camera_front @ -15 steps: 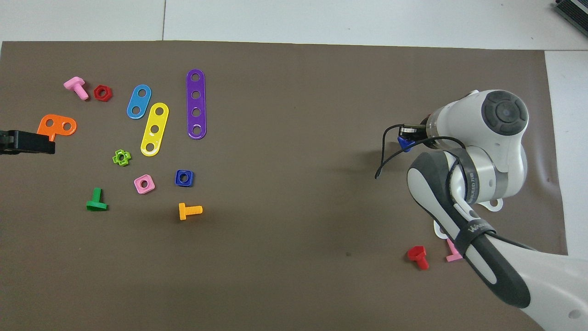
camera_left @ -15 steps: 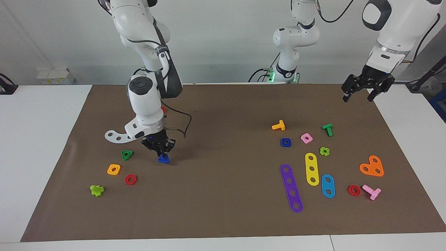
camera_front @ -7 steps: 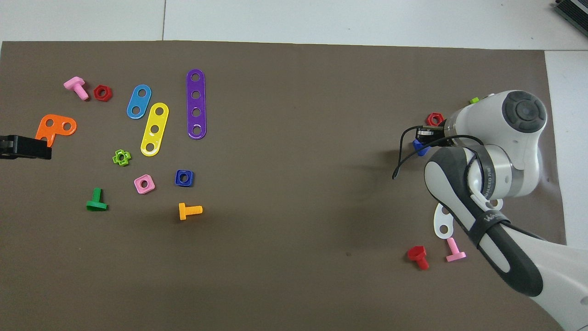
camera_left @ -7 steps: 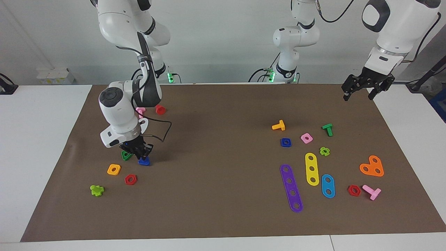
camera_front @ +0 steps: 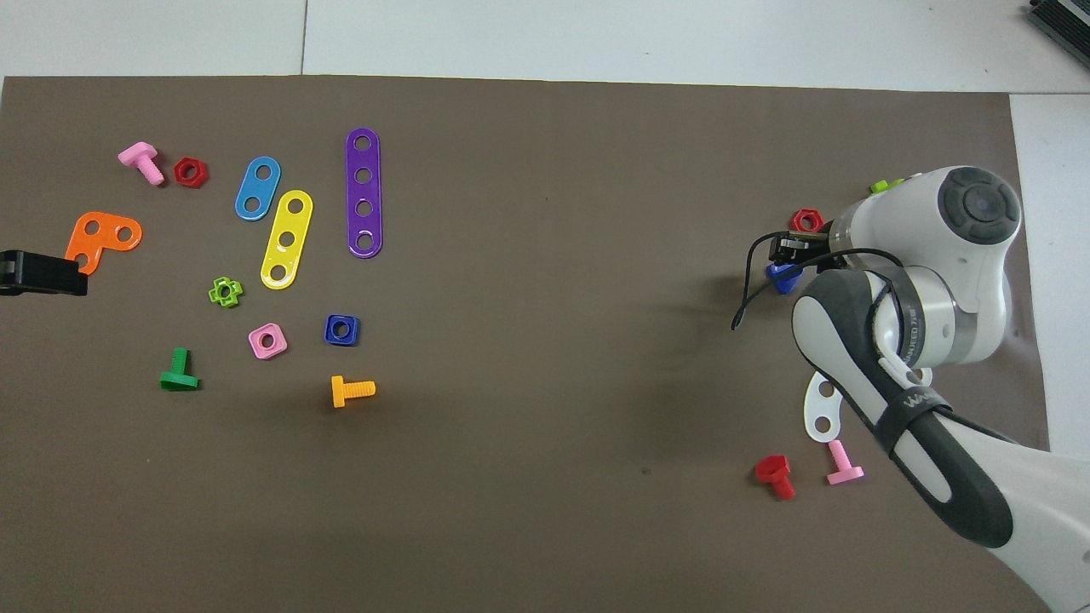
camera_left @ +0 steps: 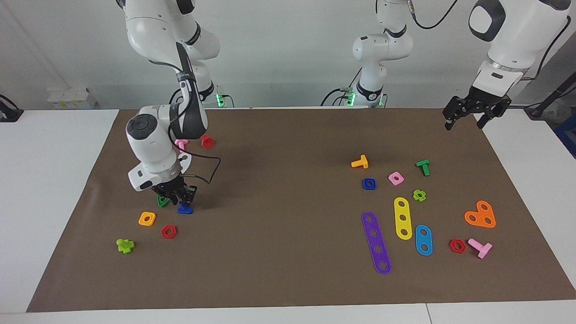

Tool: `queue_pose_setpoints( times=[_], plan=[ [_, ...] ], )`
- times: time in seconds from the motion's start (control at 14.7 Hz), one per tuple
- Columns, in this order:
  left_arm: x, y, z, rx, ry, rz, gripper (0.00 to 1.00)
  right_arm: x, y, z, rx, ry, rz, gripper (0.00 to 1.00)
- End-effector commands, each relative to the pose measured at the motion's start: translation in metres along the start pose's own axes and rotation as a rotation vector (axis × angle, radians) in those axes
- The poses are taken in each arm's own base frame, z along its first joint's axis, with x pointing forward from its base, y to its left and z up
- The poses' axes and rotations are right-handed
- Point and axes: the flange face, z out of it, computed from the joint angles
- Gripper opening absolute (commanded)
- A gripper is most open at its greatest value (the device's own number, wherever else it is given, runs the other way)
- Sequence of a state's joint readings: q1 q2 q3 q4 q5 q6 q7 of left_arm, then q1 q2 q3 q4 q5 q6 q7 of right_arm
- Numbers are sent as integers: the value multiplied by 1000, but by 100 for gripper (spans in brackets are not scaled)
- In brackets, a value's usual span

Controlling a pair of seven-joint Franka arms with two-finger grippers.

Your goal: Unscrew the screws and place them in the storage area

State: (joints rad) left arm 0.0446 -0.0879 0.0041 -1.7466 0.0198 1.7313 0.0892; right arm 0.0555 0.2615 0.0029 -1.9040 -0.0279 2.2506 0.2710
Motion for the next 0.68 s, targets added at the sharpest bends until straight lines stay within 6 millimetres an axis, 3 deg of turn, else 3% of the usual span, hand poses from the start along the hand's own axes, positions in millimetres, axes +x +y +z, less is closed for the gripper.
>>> queue_pose_setpoints(
  times=[0.0, 0.27, 0.61],
  plan=[
    [-5, -2, -2, 25, -9, 11, 100, -2, -3, -70, 15, -9, -14, 98],
    [-5, -2, -2, 25, -9, 11, 100, -24, -2, -159, 19, 20, -30, 99],
    [-5, -2, -2, 25, -8, 11, 100, -32, 6, -242, 9, -19, -26, 99]
  ],
)
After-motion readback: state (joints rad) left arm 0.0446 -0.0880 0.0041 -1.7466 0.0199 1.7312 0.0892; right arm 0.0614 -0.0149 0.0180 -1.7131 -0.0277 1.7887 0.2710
